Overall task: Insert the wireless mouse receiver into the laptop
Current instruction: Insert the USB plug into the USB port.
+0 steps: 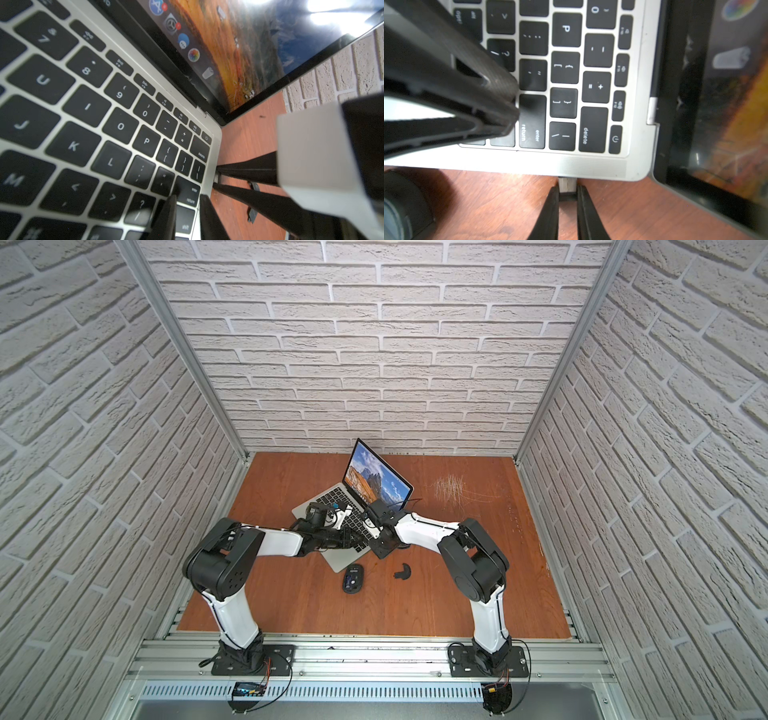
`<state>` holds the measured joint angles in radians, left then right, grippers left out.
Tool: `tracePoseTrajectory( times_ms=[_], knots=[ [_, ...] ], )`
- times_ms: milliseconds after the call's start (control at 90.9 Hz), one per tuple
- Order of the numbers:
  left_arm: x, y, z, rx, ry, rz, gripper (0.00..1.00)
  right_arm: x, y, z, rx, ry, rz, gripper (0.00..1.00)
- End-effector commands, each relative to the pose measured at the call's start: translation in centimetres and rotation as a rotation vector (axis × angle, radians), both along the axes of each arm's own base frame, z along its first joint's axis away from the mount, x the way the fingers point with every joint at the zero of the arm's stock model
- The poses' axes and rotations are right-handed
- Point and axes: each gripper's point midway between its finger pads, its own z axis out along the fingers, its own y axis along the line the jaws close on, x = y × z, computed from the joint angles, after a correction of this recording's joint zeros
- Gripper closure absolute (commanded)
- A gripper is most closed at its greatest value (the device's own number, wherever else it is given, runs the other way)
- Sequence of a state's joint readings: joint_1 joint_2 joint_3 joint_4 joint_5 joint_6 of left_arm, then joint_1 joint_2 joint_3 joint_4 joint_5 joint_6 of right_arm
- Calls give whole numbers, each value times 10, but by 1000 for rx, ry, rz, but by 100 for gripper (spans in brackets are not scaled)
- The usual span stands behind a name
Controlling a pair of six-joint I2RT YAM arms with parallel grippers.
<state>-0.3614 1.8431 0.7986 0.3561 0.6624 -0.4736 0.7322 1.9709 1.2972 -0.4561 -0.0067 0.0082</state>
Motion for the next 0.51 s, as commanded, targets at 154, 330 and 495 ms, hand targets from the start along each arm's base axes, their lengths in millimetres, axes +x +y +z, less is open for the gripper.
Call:
tracePoseTrajectory(
  times_ms=[154, 330, 495],
  knots=[
    [0, 6, -7, 15, 15, 16, 77, 6, -25, -29, -88, 39, -60, 86],
    [1, 7, -7, 14, 18, 19, 77, 2, -23, -32, -112, 69, -21, 87],
    [-1, 7, -8, 16, 22, 17, 77, 2, -22, -35, -119, 85, -23, 87]
  ],
)
